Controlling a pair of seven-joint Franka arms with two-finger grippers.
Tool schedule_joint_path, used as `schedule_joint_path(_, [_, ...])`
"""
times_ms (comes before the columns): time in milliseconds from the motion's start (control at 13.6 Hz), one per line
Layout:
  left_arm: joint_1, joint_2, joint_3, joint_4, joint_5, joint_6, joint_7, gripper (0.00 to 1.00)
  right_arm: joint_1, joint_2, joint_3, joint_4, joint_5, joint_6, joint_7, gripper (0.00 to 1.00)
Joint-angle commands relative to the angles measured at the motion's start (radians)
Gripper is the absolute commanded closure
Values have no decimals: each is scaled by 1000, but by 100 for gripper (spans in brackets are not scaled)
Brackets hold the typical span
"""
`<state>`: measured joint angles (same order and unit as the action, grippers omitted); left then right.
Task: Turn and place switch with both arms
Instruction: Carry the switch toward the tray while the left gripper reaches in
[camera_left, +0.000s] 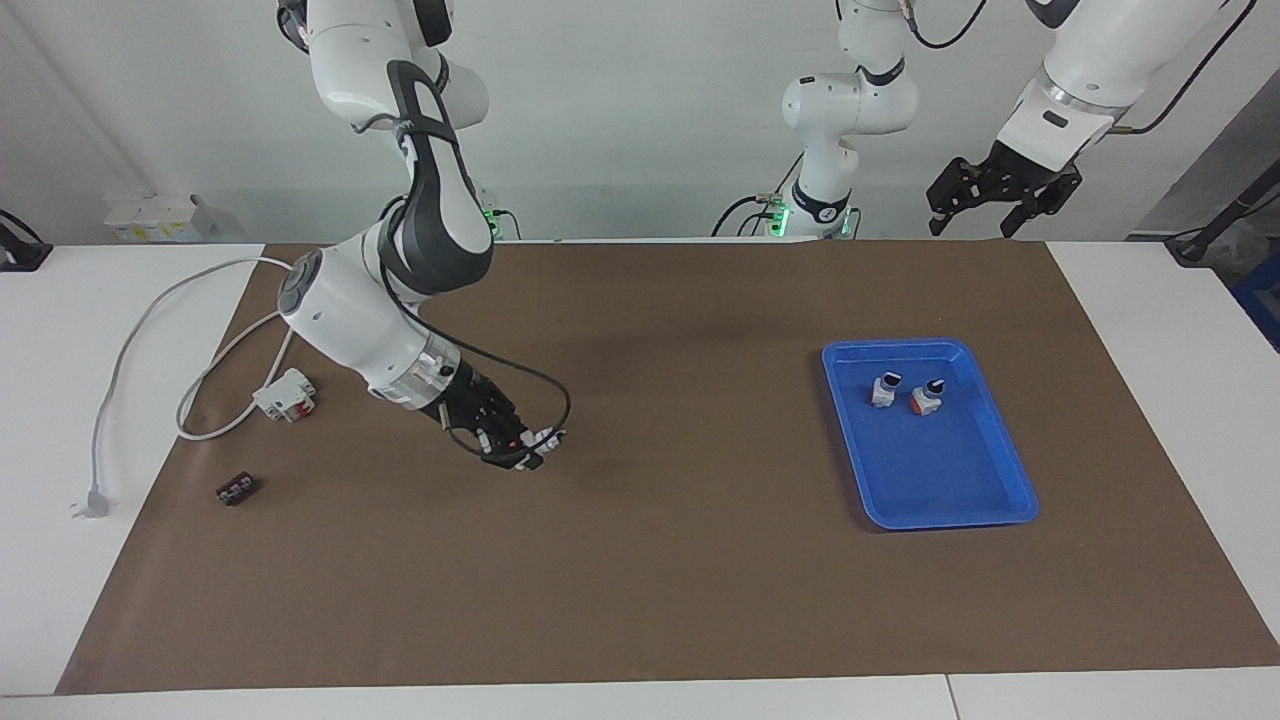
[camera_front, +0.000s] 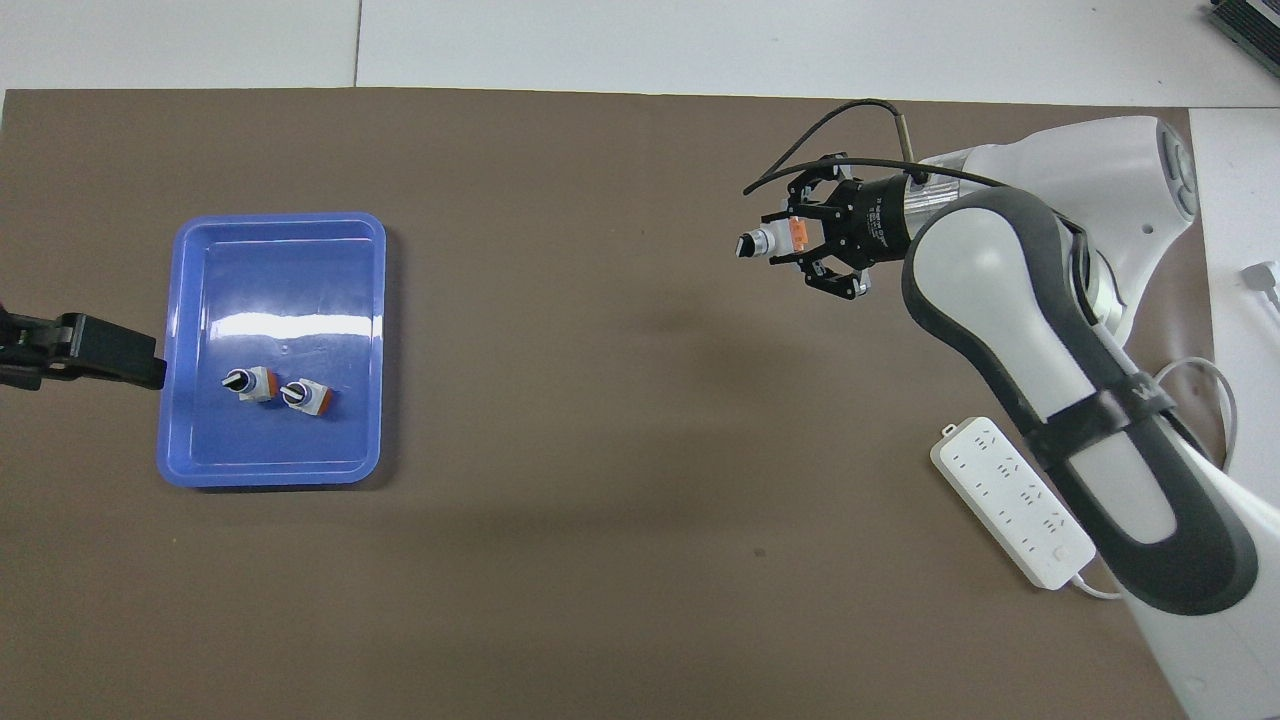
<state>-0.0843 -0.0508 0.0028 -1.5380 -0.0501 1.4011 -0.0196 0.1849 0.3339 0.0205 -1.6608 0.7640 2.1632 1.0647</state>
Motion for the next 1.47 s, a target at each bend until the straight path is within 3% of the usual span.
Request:
schedule_joint_path(0, [6,-21,-1,-22,-8,6,-16,0,-9,-58,48,-11,137,-40,24,100])
schedule_joint_path(220, [0,-20,-4,-21,-10,16,-23,0,-2,-94,122,-11,283,-20,133,100])
schedule_joint_path(513, [-31,-40,-40,-59,-16,30,-5,1,100,-147,167,-7,290,30,343,100])
schedule_joint_path(733, [-46,-43,-38,-94,-182,117,10,5,142,-164,168,15,282,12,448,100])
schedule_joint_path(1026, [-40,-44,-37,-99,-385,122,64,8,162,-188,167,-2,239,-58,442,100])
schedule_joint_path(1172, [-44,-44,-40,-105,-427,119,84,22,162,-190,167,-4,229,-63,443,100])
schedule_joint_path(1392, [-37,-49,-30,-114,-588,118,122,23,163,-194,167,-16,221,-62,439,100])
